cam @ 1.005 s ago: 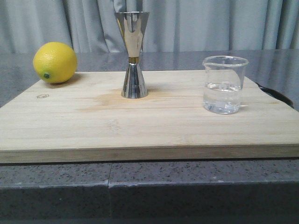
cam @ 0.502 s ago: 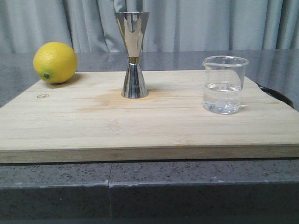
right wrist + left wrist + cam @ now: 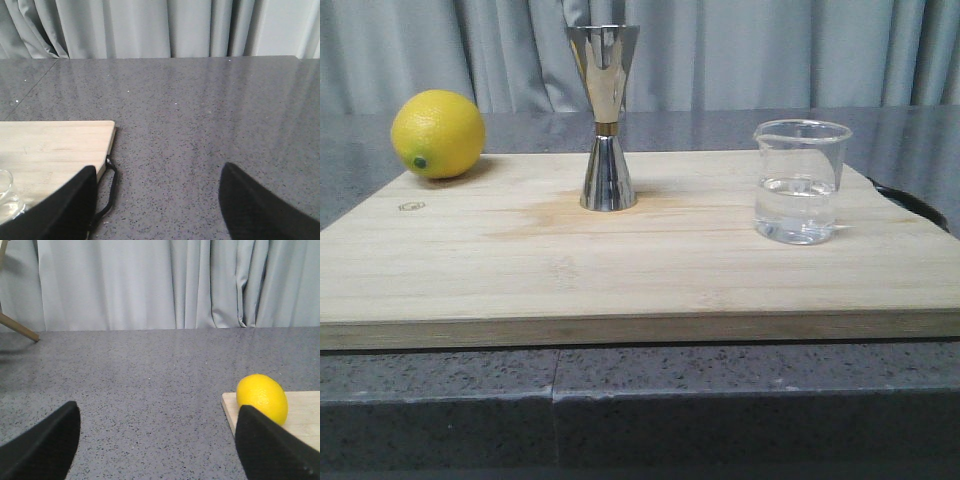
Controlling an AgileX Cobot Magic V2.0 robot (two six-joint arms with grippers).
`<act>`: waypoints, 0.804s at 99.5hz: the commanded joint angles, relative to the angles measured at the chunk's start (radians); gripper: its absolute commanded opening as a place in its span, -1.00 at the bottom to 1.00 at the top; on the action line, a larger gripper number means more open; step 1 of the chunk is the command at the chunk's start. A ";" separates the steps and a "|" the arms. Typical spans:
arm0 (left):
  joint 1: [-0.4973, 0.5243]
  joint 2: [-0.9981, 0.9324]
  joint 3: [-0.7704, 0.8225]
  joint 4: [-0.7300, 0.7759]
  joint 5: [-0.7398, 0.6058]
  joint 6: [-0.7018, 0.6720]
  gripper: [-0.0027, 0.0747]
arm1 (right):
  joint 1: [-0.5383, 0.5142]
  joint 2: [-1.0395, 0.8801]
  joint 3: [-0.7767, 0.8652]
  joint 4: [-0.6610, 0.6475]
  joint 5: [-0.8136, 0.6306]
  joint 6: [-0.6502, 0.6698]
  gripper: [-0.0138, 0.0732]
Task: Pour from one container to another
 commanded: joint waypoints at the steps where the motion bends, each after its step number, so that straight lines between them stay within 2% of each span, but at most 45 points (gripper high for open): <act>1: 0.000 0.014 -0.035 -0.005 -0.085 -0.007 0.56 | -0.006 0.017 -0.036 -0.008 -0.078 -0.008 0.35; 36: 0.000 0.014 -0.033 -0.007 -0.101 -0.007 0.56 | -0.006 0.017 -0.036 -0.008 -0.075 -0.008 0.36; 44: 0.000 0.018 -0.035 -0.007 -0.090 -0.007 0.56 | -0.006 0.017 -0.036 -0.008 -0.075 -0.008 0.43; 62: 0.000 0.093 -0.109 -0.007 0.118 0.007 0.56 | -0.006 0.017 -0.039 -0.008 -0.066 -0.008 0.76; 72: 0.000 0.164 -0.168 -0.046 0.248 0.075 0.56 | -0.006 0.017 -0.039 -0.008 -0.056 -0.008 0.77; 80: 0.000 0.221 -0.212 -0.145 0.316 0.186 0.56 | -0.006 0.017 -0.040 -0.006 -0.028 -0.008 0.77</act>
